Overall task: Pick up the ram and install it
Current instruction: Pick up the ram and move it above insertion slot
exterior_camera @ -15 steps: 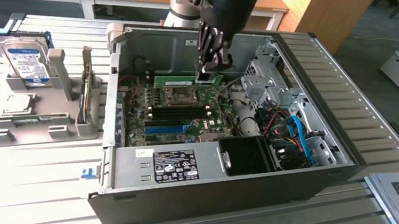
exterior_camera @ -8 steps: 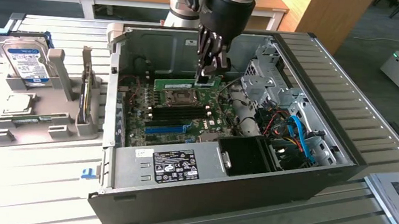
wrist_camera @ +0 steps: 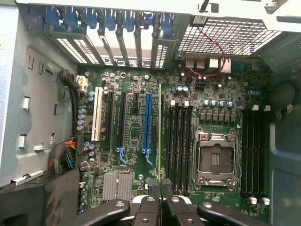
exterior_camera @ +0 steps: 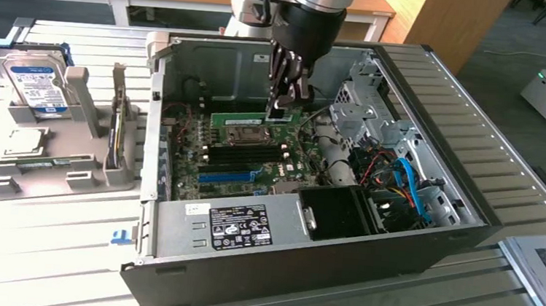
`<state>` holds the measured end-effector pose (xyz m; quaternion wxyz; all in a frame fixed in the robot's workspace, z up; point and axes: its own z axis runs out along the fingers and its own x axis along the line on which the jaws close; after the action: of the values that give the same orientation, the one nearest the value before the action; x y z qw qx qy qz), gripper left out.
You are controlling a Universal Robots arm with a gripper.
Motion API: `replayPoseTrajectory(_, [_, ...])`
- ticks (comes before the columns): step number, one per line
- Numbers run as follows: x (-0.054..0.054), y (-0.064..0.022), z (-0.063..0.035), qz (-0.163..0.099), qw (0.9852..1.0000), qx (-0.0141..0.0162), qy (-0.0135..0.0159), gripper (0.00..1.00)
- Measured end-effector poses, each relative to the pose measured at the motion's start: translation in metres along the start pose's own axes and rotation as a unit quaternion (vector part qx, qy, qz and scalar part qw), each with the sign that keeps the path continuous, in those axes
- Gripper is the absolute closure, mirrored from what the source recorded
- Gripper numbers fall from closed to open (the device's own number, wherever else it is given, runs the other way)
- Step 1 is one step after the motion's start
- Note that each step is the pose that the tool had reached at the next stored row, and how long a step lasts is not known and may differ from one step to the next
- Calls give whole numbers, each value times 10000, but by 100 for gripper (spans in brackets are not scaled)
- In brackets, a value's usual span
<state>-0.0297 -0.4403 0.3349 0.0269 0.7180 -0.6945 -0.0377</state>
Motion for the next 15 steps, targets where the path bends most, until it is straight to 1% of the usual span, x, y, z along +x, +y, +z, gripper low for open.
replayPoseTrajectory(5, [1,-5,52,0,10000,0,0,89])
replayPoseTrajectory(15, [-1,-6,61,0,10000,1,-1,89])
